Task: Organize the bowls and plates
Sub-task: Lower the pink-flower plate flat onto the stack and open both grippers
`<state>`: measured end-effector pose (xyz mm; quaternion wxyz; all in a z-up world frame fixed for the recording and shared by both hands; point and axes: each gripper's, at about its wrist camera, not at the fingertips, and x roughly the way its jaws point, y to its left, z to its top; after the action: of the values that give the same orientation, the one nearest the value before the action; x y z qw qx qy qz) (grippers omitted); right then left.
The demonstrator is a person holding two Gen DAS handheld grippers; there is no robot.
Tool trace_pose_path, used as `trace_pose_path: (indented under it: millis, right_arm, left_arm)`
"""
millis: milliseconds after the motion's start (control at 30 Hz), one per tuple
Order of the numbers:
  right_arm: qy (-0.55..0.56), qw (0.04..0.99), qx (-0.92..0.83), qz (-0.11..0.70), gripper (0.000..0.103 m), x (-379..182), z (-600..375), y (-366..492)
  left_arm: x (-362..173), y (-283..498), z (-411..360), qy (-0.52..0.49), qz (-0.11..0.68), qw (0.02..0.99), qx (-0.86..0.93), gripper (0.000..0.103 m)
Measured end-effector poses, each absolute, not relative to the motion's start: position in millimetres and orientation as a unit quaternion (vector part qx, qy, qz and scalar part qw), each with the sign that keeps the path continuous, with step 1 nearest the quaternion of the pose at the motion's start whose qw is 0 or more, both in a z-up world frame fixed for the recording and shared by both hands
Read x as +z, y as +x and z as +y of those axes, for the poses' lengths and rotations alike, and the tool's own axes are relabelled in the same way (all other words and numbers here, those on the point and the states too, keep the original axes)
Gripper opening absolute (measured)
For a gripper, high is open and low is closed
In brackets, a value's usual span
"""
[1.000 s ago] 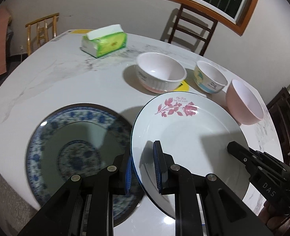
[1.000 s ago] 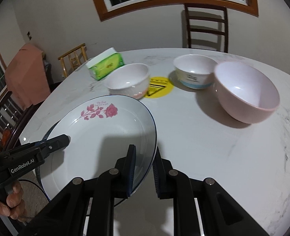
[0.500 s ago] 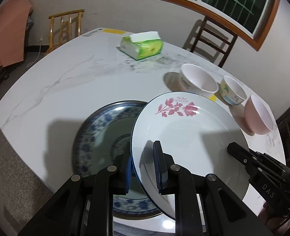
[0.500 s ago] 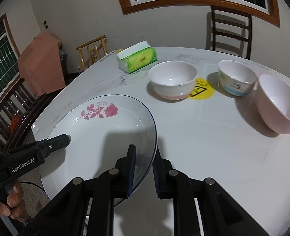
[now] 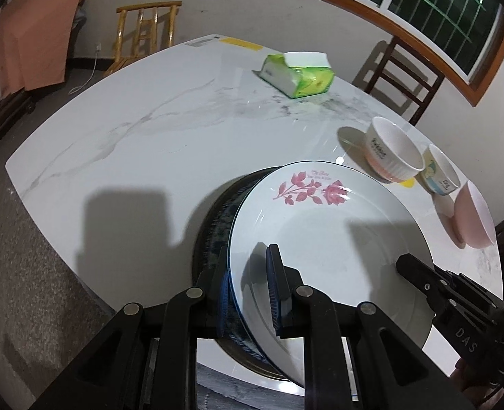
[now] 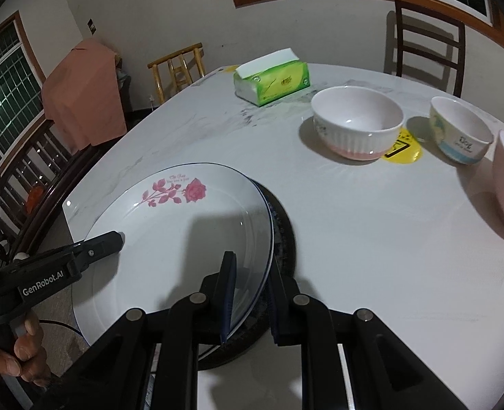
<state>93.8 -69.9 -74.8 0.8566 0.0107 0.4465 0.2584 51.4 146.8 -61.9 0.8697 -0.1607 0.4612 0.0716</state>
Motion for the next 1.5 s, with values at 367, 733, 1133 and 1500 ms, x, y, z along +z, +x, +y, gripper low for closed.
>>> trace_pose_path:
  millis: [367, 733, 1133, 1500]
  right_arm:
    - [0.005, 0.85, 0.259, 0.458, 0.017, -88, -60, 101]
    - [-0.002, 0.849, 0.247, 0.466, 0.017, -96, -59, 106]
    - [-0.014, 0.853, 0.24, 0.463, 0.02, -96, -55, 107]
    - [-0.042, 0.852, 0.229, 0.468, 0.022, -94, -47, 105]
  left_arm:
    - [-76, 59, 155, -0.164, 0.473, 0.862, 0.079, 0.016]
    - [-84, 65, 155, -0.16, 0.482, 0.857, 0.083, 0.015]
    - [-85, 69, 157, -0.168, 0.483, 0.855, 0.085, 0.015]
    - [-85, 70, 156, -0.172, 0.486, 0.852, 0.09, 0.021]
